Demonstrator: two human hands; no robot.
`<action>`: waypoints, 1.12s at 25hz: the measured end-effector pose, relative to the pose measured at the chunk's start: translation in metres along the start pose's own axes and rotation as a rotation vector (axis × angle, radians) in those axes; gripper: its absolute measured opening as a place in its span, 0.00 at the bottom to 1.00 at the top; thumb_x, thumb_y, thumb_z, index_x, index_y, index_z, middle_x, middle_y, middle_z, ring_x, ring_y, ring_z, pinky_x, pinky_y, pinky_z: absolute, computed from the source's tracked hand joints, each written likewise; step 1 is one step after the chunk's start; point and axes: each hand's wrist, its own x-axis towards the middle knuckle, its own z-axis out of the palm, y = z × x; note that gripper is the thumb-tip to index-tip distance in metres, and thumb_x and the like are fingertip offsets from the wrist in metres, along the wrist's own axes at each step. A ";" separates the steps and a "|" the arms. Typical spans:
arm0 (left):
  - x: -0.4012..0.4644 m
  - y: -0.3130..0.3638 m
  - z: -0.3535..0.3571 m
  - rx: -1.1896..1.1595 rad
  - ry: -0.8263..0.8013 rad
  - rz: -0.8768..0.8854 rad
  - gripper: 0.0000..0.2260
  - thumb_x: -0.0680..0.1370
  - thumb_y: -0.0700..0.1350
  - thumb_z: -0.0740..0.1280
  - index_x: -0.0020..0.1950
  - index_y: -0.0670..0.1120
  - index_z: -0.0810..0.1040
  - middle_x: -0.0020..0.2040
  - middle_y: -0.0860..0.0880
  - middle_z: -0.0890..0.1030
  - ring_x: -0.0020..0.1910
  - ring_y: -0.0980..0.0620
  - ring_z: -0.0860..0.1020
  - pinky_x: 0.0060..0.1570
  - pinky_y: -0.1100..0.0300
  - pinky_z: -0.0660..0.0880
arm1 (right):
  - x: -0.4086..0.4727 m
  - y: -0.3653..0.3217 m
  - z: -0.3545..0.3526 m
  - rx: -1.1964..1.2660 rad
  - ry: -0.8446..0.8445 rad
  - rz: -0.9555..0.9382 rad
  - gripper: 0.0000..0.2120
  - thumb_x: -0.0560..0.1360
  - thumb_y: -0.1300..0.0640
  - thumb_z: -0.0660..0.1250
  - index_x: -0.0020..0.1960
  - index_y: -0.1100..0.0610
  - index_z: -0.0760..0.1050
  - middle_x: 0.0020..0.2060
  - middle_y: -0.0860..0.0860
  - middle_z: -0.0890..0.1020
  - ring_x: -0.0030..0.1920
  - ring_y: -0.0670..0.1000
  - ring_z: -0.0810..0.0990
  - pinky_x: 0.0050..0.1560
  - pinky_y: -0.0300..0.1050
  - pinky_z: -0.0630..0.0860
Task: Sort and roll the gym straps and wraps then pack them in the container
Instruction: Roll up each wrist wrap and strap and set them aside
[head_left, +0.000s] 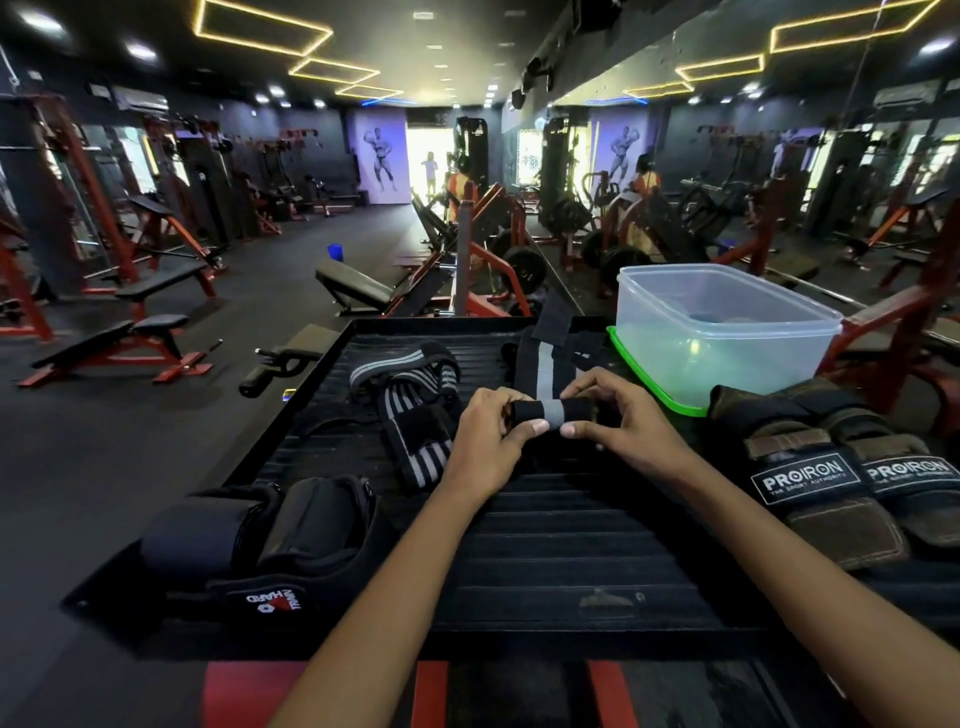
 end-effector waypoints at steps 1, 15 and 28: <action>0.000 -0.001 0.000 0.002 -0.019 0.008 0.09 0.75 0.45 0.72 0.54 0.47 0.79 0.51 0.48 0.75 0.44 0.61 0.71 0.45 0.75 0.66 | 0.000 0.000 -0.001 0.011 -0.002 0.008 0.13 0.69 0.61 0.77 0.50 0.55 0.77 0.45 0.46 0.81 0.44 0.59 0.78 0.37 0.50 0.75; -0.001 -0.010 0.002 0.017 -0.021 0.111 0.11 0.71 0.41 0.74 0.51 0.48 0.79 0.47 0.49 0.80 0.36 0.57 0.74 0.40 0.71 0.70 | -0.002 0.002 0.002 -0.047 0.002 0.092 0.13 0.66 0.60 0.78 0.48 0.55 0.78 0.42 0.47 0.81 0.39 0.49 0.77 0.38 0.46 0.78; -0.002 -0.010 -0.002 -0.036 -0.043 0.084 0.12 0.70 0.42 0.76 0.51 0.51 0.81 0.48 0.53 0.83 0.46 0.48 0.80 0.48 0.56 0.76 | -0.003 0.005 0.006 -0.039 -0.071 0.026 0.17 0.67 0.61 0.78 0.51 0.57 0.74 0.45 0.54 0.81 0.43 0.48 0.77 0.46 0.42 0.74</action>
